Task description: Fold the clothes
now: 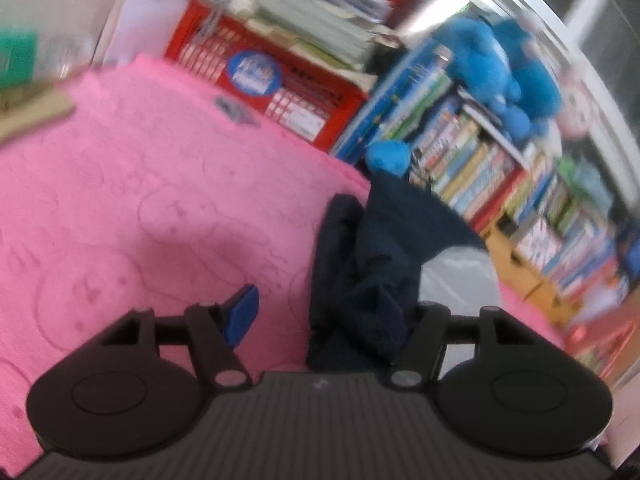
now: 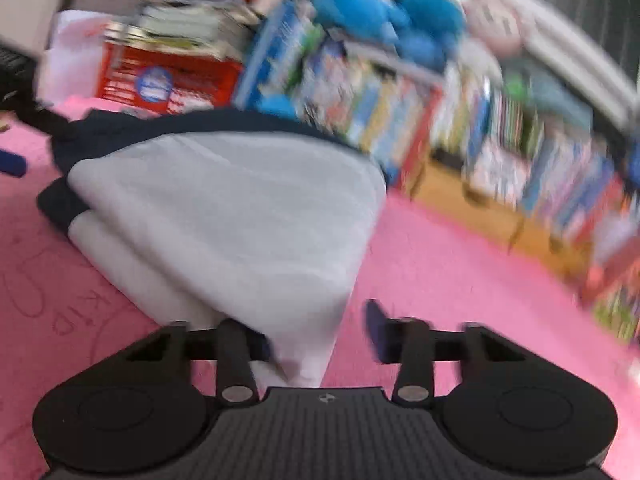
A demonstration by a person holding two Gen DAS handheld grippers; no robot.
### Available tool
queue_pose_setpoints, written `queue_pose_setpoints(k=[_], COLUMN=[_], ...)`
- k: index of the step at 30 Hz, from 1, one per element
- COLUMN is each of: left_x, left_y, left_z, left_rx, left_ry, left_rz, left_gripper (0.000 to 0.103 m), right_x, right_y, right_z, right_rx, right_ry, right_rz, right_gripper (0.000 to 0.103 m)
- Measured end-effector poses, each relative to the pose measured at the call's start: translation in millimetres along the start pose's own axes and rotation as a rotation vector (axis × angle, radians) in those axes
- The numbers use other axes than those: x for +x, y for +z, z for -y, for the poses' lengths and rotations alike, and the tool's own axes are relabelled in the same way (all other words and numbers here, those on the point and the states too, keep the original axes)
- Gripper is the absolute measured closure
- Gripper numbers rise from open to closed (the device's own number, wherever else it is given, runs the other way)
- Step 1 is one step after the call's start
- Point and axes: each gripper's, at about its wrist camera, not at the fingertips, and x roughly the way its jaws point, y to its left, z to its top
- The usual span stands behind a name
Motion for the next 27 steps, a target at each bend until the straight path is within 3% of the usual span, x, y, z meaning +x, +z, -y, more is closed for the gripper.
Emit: queue_pose_setpoints(k=[4,7,12,18,22,27], left_x=[-10,-20,-36,-35,-19,8], left_y=[-11,-18,-33,-79,-104,-135], left_z=[30,46,69,114,138,161], left_rx=[0.284,0.414,0.568,0.992,1.191,1.421], left_ry=[0.050,0.031,-0.067,-0.136,-0.210,-0.218], left_rz=[0.064,0.098,0.132,0.179,0.153,0.198], left_gripper=[0.037,0.037,0.037,0.030,0.029,0.029], right_x=[-2,0,4,1,-1,-1], right_y=[-10,-12,-14,-21,-23,-24], right_z=[21,26,36,49,54,59], right_rx=[0.167,0.201,0.257,0.345,0.383,0.414], right_ry=[0.013,0.023,0.041,0.109,0.139,0.164], right_rz=[0.015,0.013,0.010,0.020,0.027,0.033], right_gripper=[0.086,0.086,0.085,0.083,0.083,0.082])
